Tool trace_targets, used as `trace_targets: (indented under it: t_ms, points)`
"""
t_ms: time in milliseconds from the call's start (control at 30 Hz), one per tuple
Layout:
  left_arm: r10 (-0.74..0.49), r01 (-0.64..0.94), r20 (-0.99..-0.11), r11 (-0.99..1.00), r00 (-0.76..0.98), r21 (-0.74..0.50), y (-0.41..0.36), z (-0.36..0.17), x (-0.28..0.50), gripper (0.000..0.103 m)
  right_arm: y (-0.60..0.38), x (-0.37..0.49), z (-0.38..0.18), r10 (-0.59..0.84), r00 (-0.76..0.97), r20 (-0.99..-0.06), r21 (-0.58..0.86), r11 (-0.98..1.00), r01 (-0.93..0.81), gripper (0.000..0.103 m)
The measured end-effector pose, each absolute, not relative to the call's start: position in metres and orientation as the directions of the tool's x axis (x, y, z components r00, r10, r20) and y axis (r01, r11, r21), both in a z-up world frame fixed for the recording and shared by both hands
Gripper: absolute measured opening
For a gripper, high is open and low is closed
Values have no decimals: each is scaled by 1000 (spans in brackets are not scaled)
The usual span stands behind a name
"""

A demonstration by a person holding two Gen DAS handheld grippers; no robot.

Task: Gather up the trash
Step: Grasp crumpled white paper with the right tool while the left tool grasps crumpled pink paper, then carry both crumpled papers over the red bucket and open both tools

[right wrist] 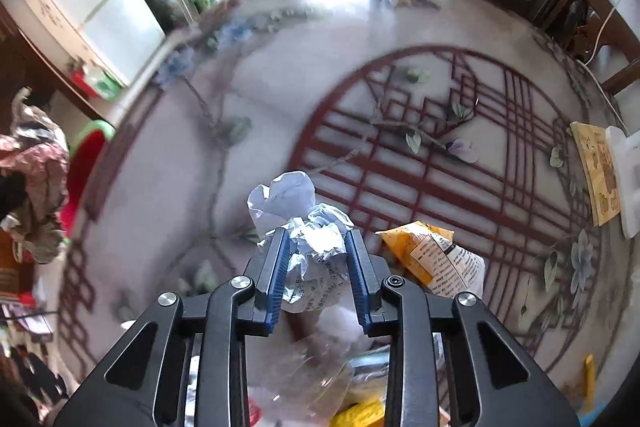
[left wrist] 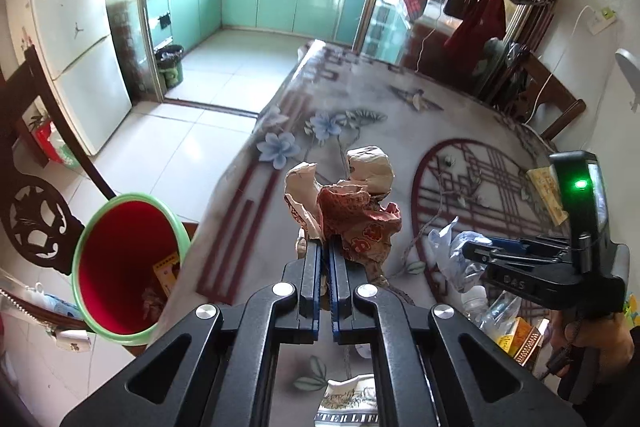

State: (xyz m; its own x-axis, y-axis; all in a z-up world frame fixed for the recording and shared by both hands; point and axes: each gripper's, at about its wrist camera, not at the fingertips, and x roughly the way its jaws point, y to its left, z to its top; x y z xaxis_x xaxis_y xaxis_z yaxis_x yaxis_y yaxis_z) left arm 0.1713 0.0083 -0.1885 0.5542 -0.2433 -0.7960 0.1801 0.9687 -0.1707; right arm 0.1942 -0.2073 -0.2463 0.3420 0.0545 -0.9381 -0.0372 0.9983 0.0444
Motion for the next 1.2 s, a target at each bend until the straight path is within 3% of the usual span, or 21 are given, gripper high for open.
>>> trace_targets:
  t_ms: [533, 1200]
  points:
    - [-224, 154, -771, 974, 596, -164, 69, -170, 138, 3, -142, 138, -152, 147, 537, -831, 125, 989, -78, 27]
    - [-92, -22, -801, 991, 592, -130, 215, -190, 149, 3, 5, 161, -163, 269, 486, -831, 151, 952, -267, 27]
